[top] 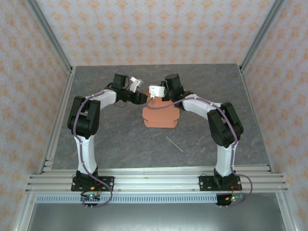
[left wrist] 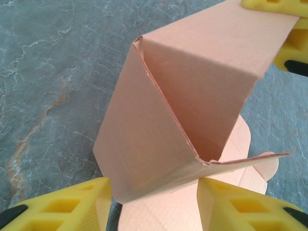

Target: Fold the paper box

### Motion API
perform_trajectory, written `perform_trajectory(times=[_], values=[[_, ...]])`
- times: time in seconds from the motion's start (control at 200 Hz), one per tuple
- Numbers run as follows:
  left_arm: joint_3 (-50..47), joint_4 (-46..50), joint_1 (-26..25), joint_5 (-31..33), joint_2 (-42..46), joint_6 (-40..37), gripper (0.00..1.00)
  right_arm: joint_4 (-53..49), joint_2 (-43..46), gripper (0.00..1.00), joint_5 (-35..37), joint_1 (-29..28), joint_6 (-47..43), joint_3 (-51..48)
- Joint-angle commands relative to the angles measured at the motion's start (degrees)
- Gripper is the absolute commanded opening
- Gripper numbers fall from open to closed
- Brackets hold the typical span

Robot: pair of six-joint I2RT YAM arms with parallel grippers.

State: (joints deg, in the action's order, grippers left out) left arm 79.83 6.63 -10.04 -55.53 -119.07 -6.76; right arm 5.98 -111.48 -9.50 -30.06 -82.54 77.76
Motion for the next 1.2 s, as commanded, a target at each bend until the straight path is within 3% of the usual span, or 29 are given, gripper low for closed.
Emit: perform_trajectory(times=[0.0, 0.525, 1.191], values=[[0.30, -0.58, -0.35, -0.75, -0.18, -1.71, 0.51, -1.02, -0.86, 0.00, -1.48, -0.08, 0.63, 1.65], [-0.60, -11.61, -0.94, -2.33, -1.08, 2.52, 0.57, -3.17, 0.19, 0.00, -3.01, -0.29, 2.30, 1.79], [-5.52, -20.11, -2.65, 11.83, 1.03, 6.53, 0.59, 1.49, -1.14, 0.00, 3.31, -1.53, -3.92, -1.71]])
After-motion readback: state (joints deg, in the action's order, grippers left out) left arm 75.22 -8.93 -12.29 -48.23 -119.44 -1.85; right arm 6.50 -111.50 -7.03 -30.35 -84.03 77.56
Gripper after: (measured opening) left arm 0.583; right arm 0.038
